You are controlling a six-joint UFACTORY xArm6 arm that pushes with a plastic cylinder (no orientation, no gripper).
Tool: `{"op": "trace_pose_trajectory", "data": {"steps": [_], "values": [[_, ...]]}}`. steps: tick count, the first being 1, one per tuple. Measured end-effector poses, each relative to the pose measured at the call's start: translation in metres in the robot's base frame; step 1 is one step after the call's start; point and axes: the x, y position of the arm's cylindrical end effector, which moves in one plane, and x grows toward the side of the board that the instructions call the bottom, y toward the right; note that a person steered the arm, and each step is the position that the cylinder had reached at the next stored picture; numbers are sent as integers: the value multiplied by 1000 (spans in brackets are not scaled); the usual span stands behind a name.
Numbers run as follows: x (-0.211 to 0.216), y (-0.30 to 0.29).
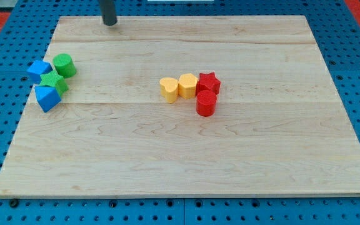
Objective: Move the blue cube and green circle up a bit
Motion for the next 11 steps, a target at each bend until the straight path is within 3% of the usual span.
{"op": "trace_pose_trajectory", "data": {"steps": [1, 2, 3, 4, 7, 11], "values": [[55, -74], [80, -127], [98, -127], [152, -127], [163, -12], [142, -3]]}}
